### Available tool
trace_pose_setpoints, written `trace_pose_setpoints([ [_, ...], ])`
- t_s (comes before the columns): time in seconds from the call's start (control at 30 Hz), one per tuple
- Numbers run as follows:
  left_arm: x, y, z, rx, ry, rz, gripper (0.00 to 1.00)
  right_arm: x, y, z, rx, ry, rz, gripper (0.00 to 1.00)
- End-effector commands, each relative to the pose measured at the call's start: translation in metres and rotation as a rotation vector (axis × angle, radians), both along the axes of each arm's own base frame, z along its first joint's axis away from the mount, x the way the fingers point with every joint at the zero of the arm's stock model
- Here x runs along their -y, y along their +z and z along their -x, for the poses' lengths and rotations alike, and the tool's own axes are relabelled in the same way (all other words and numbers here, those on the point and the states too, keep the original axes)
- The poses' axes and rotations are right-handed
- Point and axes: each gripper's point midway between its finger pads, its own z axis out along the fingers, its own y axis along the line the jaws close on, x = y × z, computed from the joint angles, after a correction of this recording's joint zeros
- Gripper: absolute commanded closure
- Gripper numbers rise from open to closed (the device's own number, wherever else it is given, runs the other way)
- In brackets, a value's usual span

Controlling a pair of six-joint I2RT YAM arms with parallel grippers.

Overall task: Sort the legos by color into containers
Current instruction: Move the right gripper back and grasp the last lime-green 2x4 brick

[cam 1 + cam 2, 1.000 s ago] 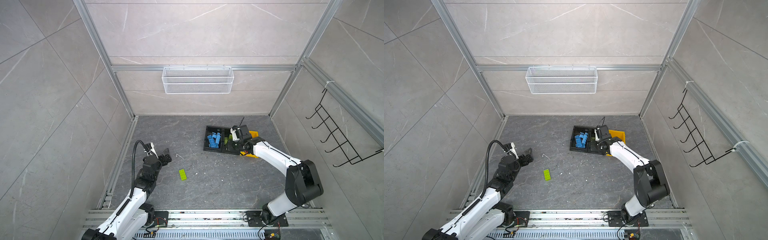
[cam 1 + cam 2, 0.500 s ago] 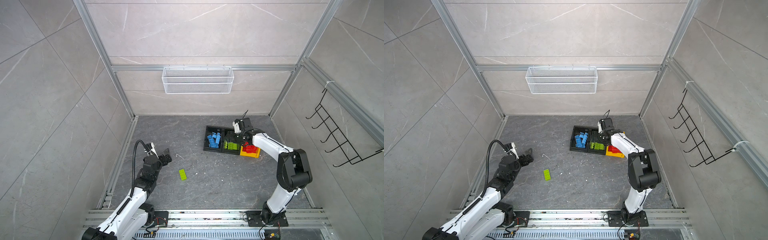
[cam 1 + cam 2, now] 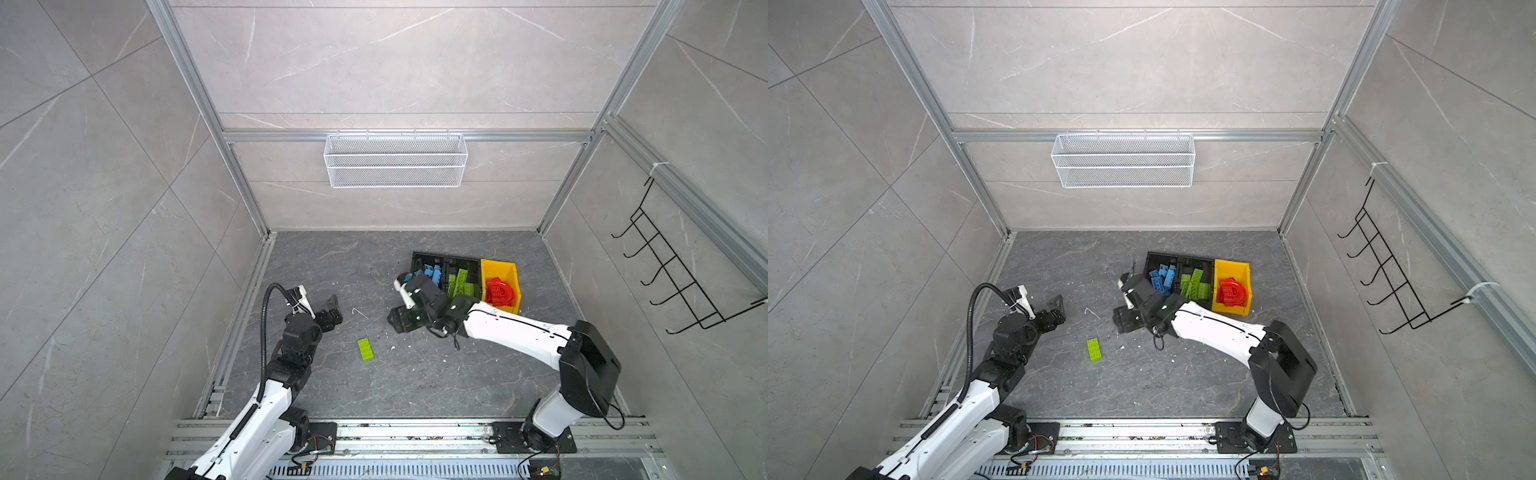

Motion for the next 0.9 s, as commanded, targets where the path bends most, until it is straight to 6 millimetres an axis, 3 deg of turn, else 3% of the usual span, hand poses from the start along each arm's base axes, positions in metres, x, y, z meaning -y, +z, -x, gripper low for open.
trace_pose_setpoints([
  [0.0, -0.001, 0.014, -0.001, 0.058, 0.002, 0.011, 0.01, -0.027, -0.025, 0.009, -0.020, -0.034, 0.039, 0.31],
  [0.1, -0.002, 0.014, -0.001, 0.057, 0.008, 0.013, 0.01, -0.050, -0.037, 0.021, -0.026, 0.004, 0.071, 0.32],
  [0.37, -0.009, 0.015, 0.002, 0.060, 0.042, 0.010, 0.01, -0.068, -0.067, 0.028, -0.040, 0.052, 0.175, 0.33],
  [0.67, -0.010, 0.016, 0.003, 0.062, 0.046, 0.008, 0.01, -0.067, -0.092, 0.025, -0.039, 0.054, 0.277, 0.35],
  [0.87, -0.011, 0.016, 0.003, 0.063, 0.050, 0.006, 0.01, -0.070, -0.102, 0.025, -0.056, 0.061, 0.292, 0.45],
])
